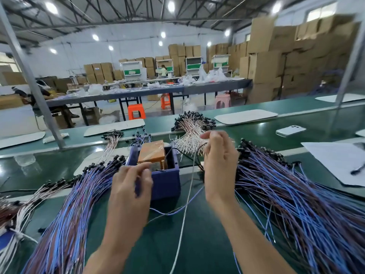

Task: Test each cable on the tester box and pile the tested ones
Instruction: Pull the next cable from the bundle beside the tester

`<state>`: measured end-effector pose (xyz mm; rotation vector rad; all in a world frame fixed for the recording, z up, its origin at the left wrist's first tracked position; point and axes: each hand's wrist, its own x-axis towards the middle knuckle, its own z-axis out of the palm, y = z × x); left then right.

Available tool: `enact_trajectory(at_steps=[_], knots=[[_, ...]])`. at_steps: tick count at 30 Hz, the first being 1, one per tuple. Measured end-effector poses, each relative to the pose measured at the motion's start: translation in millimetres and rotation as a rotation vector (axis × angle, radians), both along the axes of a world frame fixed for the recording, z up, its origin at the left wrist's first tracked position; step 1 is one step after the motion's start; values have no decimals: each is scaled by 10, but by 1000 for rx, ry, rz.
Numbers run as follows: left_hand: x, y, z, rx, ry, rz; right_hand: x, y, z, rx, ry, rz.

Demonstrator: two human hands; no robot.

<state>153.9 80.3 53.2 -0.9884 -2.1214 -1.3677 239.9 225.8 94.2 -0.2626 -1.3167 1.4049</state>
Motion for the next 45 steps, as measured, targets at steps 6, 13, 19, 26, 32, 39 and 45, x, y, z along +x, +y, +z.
enact_trajectory(at_steps=[6, 13, 19, 26, 32, 39, 45], knots=[[716, 530, 782, -244, 344, -405, 478, -43, 821, 200, 107, 40], [1008, 937, 1119, -89, 324, -556, 942, 98, 1097, 378, 122, 1], [1010, 1197, 1389, 288, -114, -632, 1080, 504, 806, 380, -253, -105], [797, 1741, 1198, 214, -526, -699, 1421, 1040, 262, 476, -605, -287], [954, 2647, 889, -96, -526, -665, 1765, 1518, -53, 391, -903, -544], [890, 3050, 393, -594, -301, -479, 1827, 1846, -628, 239, -1446, -515], [552, 2575, 164, -493, -271, -534, 1656, 1751, -704, 341, -1487, -748]])
